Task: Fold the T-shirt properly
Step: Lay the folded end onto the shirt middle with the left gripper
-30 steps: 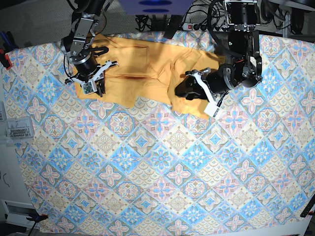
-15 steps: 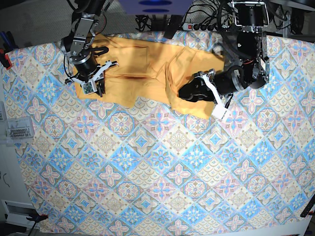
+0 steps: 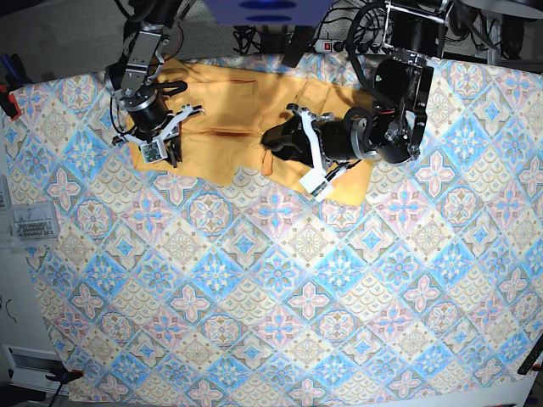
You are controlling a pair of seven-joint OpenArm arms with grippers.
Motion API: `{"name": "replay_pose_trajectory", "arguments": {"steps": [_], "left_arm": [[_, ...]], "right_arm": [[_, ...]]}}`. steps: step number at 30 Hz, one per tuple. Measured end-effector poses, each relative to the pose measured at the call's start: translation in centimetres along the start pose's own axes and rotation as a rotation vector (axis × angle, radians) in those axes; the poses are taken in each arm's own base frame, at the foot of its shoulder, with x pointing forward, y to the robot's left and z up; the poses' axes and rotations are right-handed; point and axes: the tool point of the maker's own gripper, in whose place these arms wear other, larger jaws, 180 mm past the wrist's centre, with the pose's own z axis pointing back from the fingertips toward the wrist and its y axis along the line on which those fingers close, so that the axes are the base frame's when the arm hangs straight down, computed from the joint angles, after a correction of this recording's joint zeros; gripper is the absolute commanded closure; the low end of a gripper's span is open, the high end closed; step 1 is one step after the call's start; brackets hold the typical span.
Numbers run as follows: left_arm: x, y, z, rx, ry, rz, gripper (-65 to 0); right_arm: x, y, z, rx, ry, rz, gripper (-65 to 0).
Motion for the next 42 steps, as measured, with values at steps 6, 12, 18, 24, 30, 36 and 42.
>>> {"name": "replay_pose_trajectory", "arguments": {"steps": [6,12,18,24,30,36,42], "left_arm": [[0.3,-0.1,0.6,0.018,0.006,-0.037,-18.7],[1.1,-0.7,1.2,0.014,-0.027,-0.06,-18.6],[-0.3,4.1,5.5,0.176,-0.079,0.043,-18.6],[-1.4,7.1,8.2,0.26,-0.129,0.143,-18.6],[-4.5,8.4,7.7,0.27,-0.085,0.252,-18.6],[-4.9,9.0,7.2,0.262,-0.08,0.282,-18.6],[-5.4,9.0,6.2,0.292,-0.042,0.271,-18.6]], "right_arm": [[-0.1,0.0,0.1,0.0,0.002,0.0,-4.5],[-0.1,0.1,0.1,0.0,0.0,-0.001,-4.5],[-0.1,0.1,0.1,0.001,-0.003,-0.001,-4.5],[-0.1,0.1,0.1,0.001,-0.003,-0.001,-4.5],[-0.1,0.1,0.1,0.001,-0.002,0.0,-4.5],[-0.1,0.1,0.1,0.001,0.001,-0.001,-4.5],[-0.2,0.1,0.1,0.001,0.001,-0.001,-4.5]]}}
